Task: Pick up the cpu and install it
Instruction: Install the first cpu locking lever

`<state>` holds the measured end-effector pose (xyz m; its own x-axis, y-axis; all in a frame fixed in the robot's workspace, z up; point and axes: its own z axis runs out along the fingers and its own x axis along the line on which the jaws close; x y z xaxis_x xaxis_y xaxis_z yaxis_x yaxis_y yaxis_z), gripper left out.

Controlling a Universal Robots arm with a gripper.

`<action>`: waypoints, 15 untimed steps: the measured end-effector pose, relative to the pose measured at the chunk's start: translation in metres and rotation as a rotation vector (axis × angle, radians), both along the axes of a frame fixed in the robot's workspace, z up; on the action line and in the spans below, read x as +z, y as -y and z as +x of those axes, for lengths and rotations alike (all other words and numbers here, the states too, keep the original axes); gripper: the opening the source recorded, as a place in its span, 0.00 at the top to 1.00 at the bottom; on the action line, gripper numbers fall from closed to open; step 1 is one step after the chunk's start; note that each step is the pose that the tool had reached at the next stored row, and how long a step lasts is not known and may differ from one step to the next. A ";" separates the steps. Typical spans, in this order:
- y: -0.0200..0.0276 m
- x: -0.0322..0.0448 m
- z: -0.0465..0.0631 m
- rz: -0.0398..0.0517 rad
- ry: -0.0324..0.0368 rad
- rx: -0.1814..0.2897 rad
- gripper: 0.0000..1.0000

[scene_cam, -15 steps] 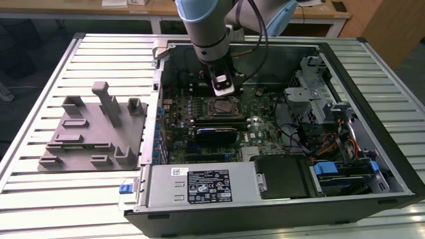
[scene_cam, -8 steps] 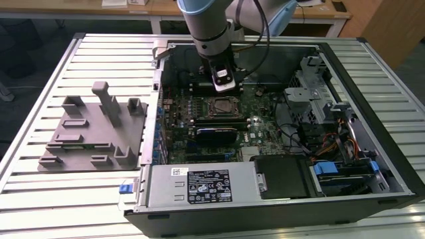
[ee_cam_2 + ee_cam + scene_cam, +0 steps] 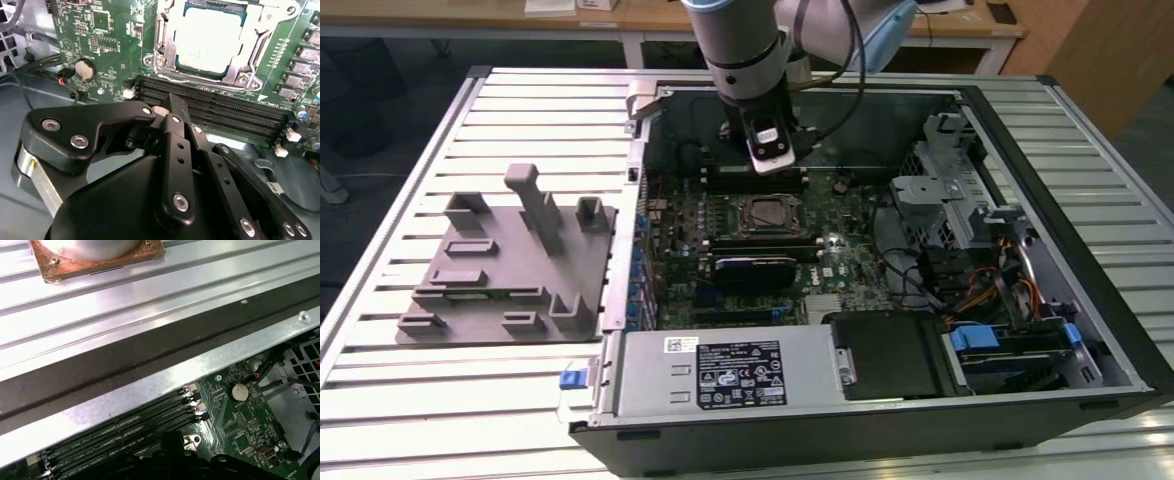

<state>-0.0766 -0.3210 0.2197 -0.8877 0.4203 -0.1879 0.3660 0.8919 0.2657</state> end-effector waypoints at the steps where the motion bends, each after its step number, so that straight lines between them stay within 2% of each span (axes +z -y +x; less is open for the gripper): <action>1: 0.0000 0.0003 0.000 -0.0001 0.0003 0.000 0.89; 6: 0.0000 0.0003 0.000 -0.0006 0.0003 0.000 0.89; 8: -0.0001 0.0004 0.000 -0.0080 -0.0037 0.000 0.89; 10: -0.0001 0.0003 0.001 -0.0245 -0.0138 0.000 0.89; 15: -0.0001 0.0002 0.005 -0.0800 -0.0475 0.000 0.89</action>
